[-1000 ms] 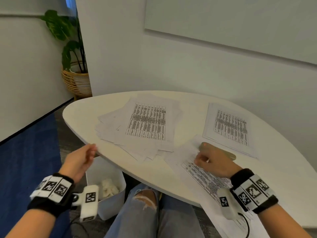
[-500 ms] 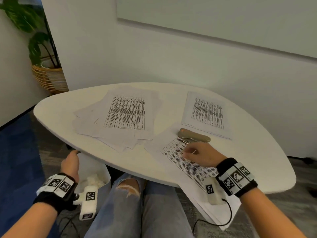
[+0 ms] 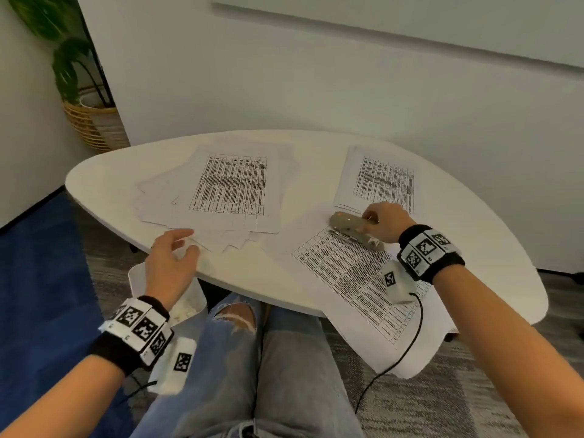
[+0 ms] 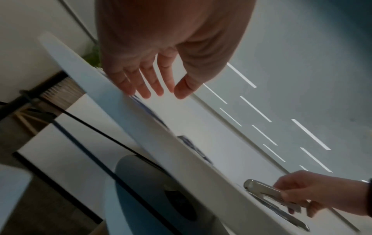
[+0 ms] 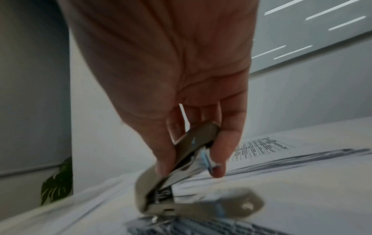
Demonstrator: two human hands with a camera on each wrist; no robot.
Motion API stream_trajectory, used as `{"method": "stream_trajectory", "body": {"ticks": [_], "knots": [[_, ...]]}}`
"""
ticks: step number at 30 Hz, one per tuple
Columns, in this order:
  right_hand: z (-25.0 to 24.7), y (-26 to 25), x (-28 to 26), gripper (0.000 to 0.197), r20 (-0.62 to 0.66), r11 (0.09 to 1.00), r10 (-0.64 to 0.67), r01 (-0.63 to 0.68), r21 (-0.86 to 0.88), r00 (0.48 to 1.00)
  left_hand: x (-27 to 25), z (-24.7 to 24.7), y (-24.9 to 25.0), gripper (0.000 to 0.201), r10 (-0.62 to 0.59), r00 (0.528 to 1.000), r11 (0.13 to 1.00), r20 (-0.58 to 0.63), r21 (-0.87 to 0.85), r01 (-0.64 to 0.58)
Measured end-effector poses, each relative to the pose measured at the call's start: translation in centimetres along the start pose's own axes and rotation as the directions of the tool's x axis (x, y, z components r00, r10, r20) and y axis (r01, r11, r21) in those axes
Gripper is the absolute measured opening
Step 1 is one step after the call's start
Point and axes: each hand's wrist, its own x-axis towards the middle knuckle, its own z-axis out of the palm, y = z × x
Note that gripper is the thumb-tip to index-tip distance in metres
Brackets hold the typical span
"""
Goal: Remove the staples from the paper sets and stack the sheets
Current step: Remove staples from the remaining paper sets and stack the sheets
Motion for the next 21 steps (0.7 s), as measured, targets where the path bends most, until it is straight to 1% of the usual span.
{"method": "stream_trajectory", "body": {"ticks": [2,3,5,7,8,10,11,12,14,15,16,17,18,19,20,21], "knots": [[-0.9,1.0,0.2,0.028,-0.048,0.997,0.066,-0.064,0.036,0.997,-0.2,1.1,1.1,0.025,0.041,0.991,0.998,0.125,0.043,-0.047],[-1.3,1.6,0.2,0.028,-0.072,0.992,0.114,-0.110,0.057,0.991,-0.4,1.7,1.8,0.023,0.074,0.976,0.991,0.204,0.091,-0.094],[-1.7,3.3,0.1,0.028,-0.111,0.981,0.188,-0.182,0.060,0.976,-1.0,3.0,3.1,0.021,0.145,0.917,0.962,0.371,0.164,-0.218],[-1.7,5.4,-0.1,0.027,-0.119,0.970,0.237,-0.230,0.073,0.964,-1.6,4.3,4.2,0.025,0.214,0.832,0.917,0.512,0.189,-0.352],[-1.6,6.4,-0.2,0.027,-0.117,0.965,0.256,-0.247,0.091,0.960,-2.0,5.0,4.7,0.038,0.226,0.775,0.889,0.590,0.201,-0.412],[-1.7,7.7,-0.2,0.028,-0.086,0.965,0.261,-0.257,0.062,0.961,-2.4,6.4,5.3,0.073,0.176,0.659,0.845,0.731,0.230,-0.482],[-1.7,8.0,-0.2,0.029,-0.083,0.968,0.251,-0.251,0.007,0.964,-2.4,6.9,5.5,0.083,0.133,0.618,0.816,0.775,0.269,-0.512],[-1.8,7.9,-0.4,0.031,-0.113,0.971,0.228,-0.235,-0.048,0.967,-2.3,7.3,5.5,0.091,0.100,0.590,0.782,0.801,0.304,-0.545],[-2.1,6.9,-0.9,0.028,-0.202,0.983,0.142,-0.163,-0.088,0.969,-2.0,7.7,5.4,0.111,0.084,0.578,0.711,0.811,0.358,-0.605],[-1.9,6.2,-1.1,0.026,-0.205,0.993,0.074,-0.092,-0.078,0.976,-1.8,7.7,5.5,0.116,0.077,0.582,0.682,0.809,0.383,-0.623],[-1.8,5.4,-1.3,0.028,-0.141,0.997,0.008,-0.018,-0.070,0.990,-1.6,7.7,5.6,0.114,0.070,0.594,0.672,0.802,0.402,-0.622],[-1.4,4.6,-1.6,0.032,-0.020,0.995,-0.028,0.026,-0.092,0.999,-1.5,7.6,5.8,0.104,0.060,0.611,0.685,0.790,0.413,-0.600],[-0.8,3.9,-1.9,0.041,0.102,0.989,-0.038,0.052,-0.139,0.994,-1.5,7.5,5.9,0.092,0.056,0.630,0.706,0.775,0.415,-0.574],[-0.4,3.4,-2.1,0.054,0.192,0.981,-0.023,0.060,-0.185,0.981,-1.5,7.4,6.0,0.076,0.057,0.656,0.727,0.752,0.419,-0.544],[0.1,3.1,-2.3,0.070,0.242,0.980,-0.008,0.056,-0.193,0.970,-1.5,7.3,5.9,0.061,0.069,0.691,0.742,0.719,0.426,-0.518],[0.7,3.0,-2.3,0.085,0.264,0.986,0.014,0.031,-0.166,0.965,-1.5,7.2,5.8,0.051,0.081,0.732,0.755,0.677,0.437,-0.489]]}}
